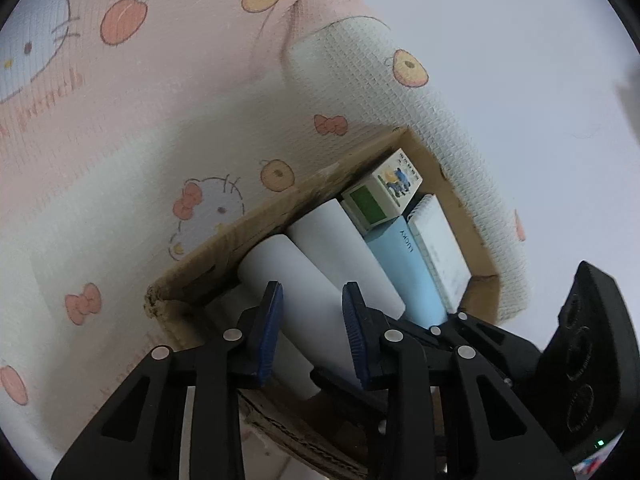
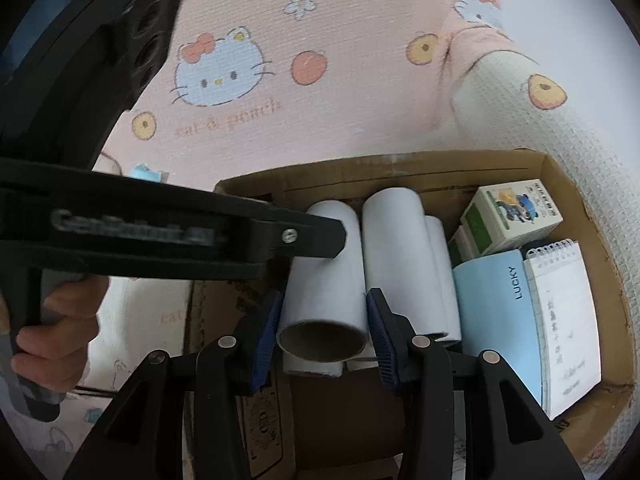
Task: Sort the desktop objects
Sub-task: 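Lower the tube among the rolls in the box and open the right tool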
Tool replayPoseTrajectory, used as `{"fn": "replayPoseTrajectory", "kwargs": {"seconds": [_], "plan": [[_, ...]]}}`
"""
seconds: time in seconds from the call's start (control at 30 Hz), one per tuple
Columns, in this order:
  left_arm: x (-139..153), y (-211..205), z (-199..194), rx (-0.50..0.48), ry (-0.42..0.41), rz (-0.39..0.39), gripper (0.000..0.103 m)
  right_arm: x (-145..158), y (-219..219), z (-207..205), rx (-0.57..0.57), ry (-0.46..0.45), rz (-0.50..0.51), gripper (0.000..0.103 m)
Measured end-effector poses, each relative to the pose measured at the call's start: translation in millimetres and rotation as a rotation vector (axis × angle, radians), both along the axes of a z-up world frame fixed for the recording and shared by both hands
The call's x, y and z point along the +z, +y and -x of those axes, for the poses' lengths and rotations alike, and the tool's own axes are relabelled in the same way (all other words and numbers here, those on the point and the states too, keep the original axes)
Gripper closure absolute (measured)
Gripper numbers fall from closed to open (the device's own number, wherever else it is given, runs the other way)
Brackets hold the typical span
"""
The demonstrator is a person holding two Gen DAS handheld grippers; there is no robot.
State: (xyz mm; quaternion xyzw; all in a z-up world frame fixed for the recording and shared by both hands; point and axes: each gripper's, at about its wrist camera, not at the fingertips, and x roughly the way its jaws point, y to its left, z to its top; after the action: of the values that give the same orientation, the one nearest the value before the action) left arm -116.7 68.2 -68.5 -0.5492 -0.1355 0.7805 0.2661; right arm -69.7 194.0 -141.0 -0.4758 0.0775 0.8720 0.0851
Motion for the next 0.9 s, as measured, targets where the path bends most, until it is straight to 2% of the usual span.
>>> {"fn": "replayPoseTrajectory", "kwargs": {"seconds": [0.17,0.4,0.43,0.47,0.5,0.53,0.7,0.9], "plan": [[0,2,-1,-0.016,0.010,0.019,0.068,2,-2,-6,-0.004,-0.009,-0.024,0.062],[0,0,0,-0.037,-0.007,-0.030,0.068,11,9,-21,-0.042,-0.011,0.018,0.062],[1,1,-1,-0.052,-0.001,-0.036,0.073,13,10,-24,-0.049,-0.012,0.023,0.062],[3,2,-1,-0.065,0.009,-0.030,0.081,13,11,-27,-0.057,-0.015,0.023,0.067],[5,3,-3,-0.070,0.025,-0.016,0.083,13,12,-29,-0.072,-0.031,0.020,0.079],[8,5,-4,-0.076,0.045,-0.010,0.084,13,13,-30,-0.080,-0.051,0.018,0.082],[12,13,-5,-0.112,0.067,-0.016,0.084,3,12,-35,-0.115,-0.124,0.042,0.087],[8,18,-6,-0.140,0.056,0.010,0.084,-10,18,-39,-0.163,-0.141,0.110,0.088]]}}
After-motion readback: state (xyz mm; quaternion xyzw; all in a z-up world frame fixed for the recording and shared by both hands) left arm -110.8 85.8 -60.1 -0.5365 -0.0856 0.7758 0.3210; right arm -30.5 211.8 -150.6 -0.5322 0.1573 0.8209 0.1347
